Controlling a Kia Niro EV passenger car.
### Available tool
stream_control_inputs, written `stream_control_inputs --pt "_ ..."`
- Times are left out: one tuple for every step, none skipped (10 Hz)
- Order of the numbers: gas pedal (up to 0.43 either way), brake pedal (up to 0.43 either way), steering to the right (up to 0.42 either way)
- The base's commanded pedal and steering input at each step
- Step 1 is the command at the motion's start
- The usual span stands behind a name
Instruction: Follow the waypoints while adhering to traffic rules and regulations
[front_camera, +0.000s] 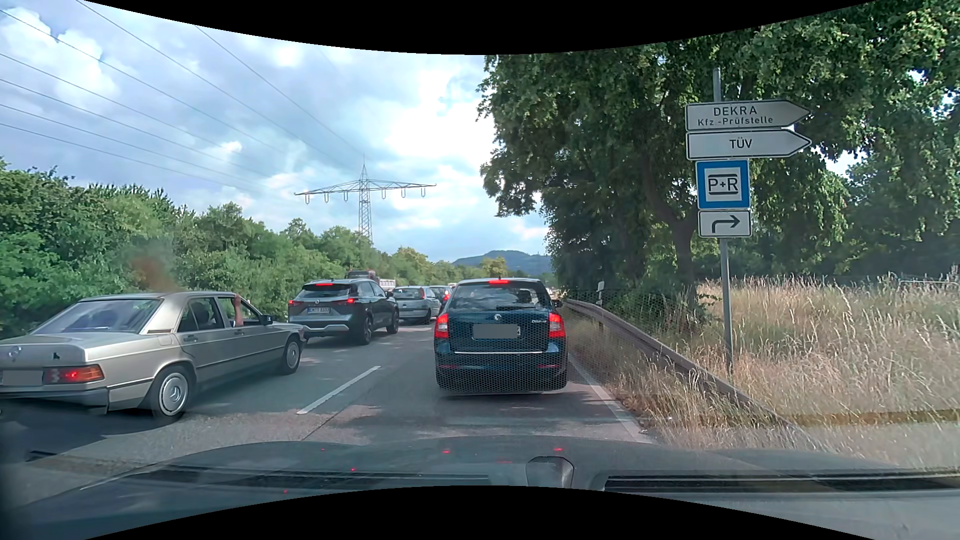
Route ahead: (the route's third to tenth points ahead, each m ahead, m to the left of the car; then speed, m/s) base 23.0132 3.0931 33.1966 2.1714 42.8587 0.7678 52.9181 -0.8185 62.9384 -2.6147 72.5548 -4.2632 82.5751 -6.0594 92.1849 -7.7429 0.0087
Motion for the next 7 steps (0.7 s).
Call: stream_control_inputs --pt "0.0 0.213 0.0" --pt "0.0 0.213 0.0" --pt "0.0 0.213 0.0" --pt "0.0 0.22 0.0" --pt "0.0 0.213 0.0" --pt "0.0 0.22 0.0" --pt "0.0 0.22 0.0"
